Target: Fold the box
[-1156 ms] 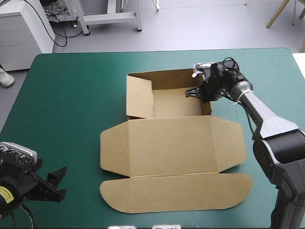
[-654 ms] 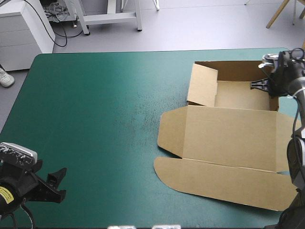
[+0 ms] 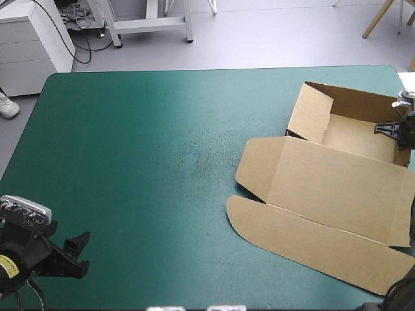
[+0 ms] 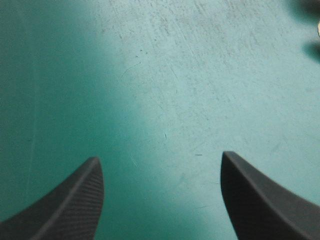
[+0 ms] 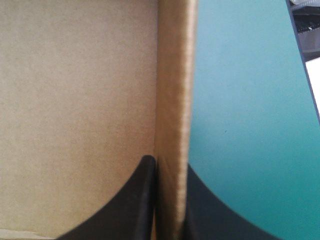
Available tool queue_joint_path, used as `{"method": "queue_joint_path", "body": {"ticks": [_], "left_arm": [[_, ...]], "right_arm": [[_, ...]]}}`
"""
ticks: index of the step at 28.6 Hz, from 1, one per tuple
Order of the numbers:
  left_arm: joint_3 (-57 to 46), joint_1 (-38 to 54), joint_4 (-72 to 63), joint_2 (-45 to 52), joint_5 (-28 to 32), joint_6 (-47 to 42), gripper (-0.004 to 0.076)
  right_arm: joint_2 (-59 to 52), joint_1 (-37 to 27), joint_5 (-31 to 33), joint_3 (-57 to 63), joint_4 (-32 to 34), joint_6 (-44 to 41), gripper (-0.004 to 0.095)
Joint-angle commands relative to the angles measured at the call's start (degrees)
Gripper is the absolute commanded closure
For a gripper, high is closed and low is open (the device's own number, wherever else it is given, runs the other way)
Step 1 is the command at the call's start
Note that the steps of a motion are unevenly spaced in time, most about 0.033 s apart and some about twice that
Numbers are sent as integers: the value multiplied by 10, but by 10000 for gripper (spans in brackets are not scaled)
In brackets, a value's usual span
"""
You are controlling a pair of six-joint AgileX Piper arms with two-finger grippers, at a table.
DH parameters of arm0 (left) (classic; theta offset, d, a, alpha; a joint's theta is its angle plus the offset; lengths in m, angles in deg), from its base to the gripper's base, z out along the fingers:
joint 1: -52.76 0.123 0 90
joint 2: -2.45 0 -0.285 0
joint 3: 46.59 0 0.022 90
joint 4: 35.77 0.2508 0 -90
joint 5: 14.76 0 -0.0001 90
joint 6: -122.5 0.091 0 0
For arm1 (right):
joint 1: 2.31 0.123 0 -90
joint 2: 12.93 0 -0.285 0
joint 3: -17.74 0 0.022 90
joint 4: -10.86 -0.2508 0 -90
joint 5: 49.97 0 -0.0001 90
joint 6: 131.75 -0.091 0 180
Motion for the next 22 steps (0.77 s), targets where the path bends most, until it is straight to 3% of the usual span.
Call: {"method": "queue_joint_path", "body": {"ticks": [1, 3, 6, 12, 16, 19, 22], "left_arm": [[11, -3, 0, -4, 31, -1, 252], [11, -3, 0, -4, 31, -1, 252], [11, -3, 0, -4, 28, -1, 252], [11, -3, 0, -4, 31, -1, 252], [11, -3, 4, -4, 45, -1, 252], [11, -3, 16, -4, 59, -1, 252], [11, -3, 33, -4, 74, -1, 252]], "right_arm": [[-28, -3, -22, -12, -14, 16, 616], [-28, -3, -19, -12, -16, 11, 435], [-35, -3, -16, -12, -14, 0, 260], [-92, -3, -31, -13, -44, -5, 305], [-148, 3, -27, -13, -138, 31, 349], [-191, 29, -24, -13, -183, 63, 385], [-238, 73, -24, -13, -183, 91, 400]]}}
